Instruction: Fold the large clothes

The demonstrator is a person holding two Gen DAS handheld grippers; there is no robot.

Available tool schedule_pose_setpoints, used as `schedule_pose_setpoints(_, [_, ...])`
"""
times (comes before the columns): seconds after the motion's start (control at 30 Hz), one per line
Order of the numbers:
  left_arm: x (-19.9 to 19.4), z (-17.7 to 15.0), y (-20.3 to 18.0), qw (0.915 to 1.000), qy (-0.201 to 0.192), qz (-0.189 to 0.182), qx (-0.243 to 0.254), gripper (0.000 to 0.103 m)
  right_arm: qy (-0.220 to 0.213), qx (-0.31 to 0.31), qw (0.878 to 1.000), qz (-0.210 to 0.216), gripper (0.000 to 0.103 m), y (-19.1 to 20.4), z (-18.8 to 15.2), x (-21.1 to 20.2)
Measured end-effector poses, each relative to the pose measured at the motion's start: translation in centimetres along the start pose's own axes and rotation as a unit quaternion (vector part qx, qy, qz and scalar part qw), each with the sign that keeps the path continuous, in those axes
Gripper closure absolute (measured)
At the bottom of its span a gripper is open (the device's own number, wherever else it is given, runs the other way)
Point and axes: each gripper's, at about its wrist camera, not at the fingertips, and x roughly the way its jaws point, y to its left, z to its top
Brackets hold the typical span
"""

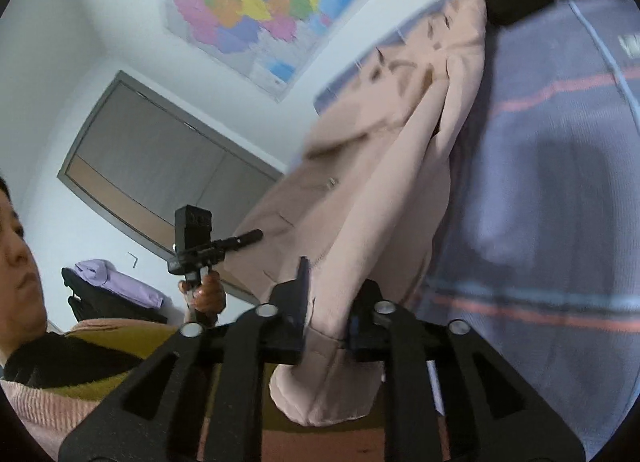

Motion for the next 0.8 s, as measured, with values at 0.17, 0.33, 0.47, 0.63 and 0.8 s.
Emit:
schedule_pose_setpoints(0.17, [2.1,-0.8,-0.1,0.9984,0.045,0.021,0.026,0.07,0.021,0.033,0.999,-0.022,0.061,-2.6,-1.2,0.3])
schedule_pose_setpoints(0.33, [2.7,-0.6,-0.9,0.9981,0.039,0.027,0.041,0.095,0.014,0.027,0.999,-0.015,0.087,-2.6,-1.2,0.6])
schedule_pose_setpoints(0.47, [0.7,0.0,-0.7,0.9998,0.004,0.011,0.014,0.1,-0.021,0.017,0.999,0.022,0.092,-1.0,-0.8,-0.1])
schedule_pose_setpoints(0.63, [-3.6,0.3,-2.5,0.9976,-0.058,0.005,0.036,0.101,-0.068,-0.024,0.996,0.053,0.094,2.5,-0.1,-2.7])
schedule_pose_setpoints(0.8, [-6.3,0.5,-3.7,0.9944,-0.095,-0.009,0.046,0.101,-0.106,-0.044,0.99,0.076,0.094,4.9,0.2,-5.2])
